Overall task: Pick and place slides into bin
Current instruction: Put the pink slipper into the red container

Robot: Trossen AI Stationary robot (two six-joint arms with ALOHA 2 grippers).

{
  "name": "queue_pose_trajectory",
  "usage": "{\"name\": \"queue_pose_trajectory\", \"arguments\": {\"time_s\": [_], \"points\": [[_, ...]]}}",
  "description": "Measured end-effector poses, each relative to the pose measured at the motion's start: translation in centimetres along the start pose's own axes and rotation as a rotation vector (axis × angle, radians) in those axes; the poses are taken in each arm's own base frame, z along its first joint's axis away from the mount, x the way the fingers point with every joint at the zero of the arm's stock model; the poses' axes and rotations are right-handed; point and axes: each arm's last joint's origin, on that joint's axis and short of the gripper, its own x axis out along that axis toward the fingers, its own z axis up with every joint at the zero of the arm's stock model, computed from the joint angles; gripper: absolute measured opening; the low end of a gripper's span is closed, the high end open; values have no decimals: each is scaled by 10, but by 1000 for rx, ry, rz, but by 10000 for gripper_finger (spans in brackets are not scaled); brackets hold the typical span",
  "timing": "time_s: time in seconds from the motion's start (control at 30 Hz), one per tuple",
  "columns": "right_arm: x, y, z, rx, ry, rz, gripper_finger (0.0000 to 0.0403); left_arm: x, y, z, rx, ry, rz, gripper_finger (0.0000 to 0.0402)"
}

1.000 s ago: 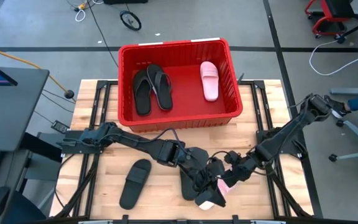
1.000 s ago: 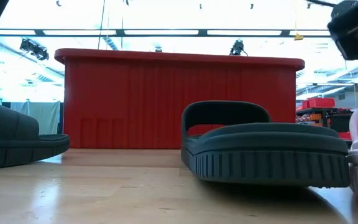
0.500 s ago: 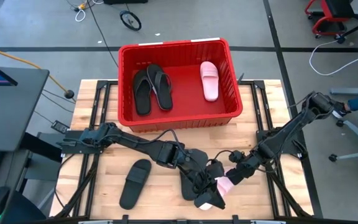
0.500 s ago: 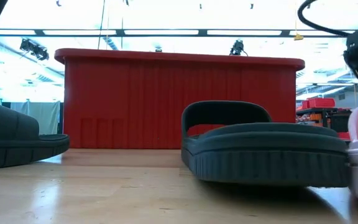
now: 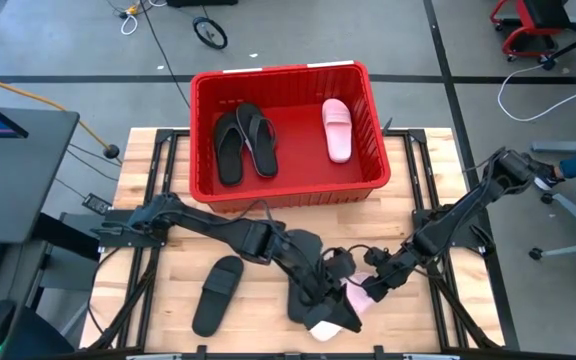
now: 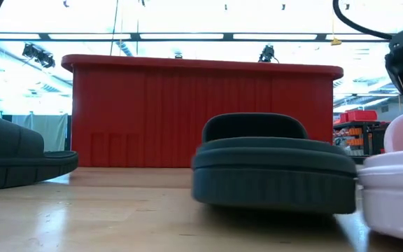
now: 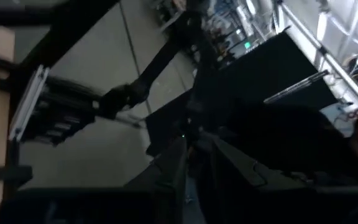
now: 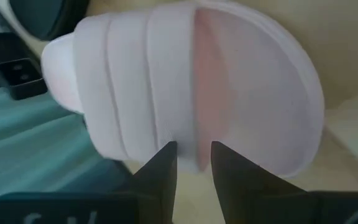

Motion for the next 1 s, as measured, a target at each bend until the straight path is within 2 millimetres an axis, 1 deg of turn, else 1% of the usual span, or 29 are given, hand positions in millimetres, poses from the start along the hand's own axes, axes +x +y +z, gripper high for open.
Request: {"name": "queue_pose_trajectory", "arguments": {"time_s": [0.17, 0.3, 0.53, 0.7, 0.8, 1.0], "points": [[3, 7, 0, -39, 1, 70, 106, -13, -15, 7, 35, -49, 1, 70], [2, 10, 3, -37, -41, 103, 106, -20, -25, 11, 56, -79, -7, 67], [6, 12, 5, -62, -50, 124, 106, -24, -31, 15, 69, -112, -25, 70], [19, 10, 7, -61, -41, 104, 106, -24, -31, 16, 65, -121, -34, 63], [25, 13, 7, -72, -42, 136, 106, -24, -32, 16, 67, -123, -37, 58], [32, 20, 8, -89, -50, 222, 100, -25, -31, 16, 56, -123, -36, 56]]}}
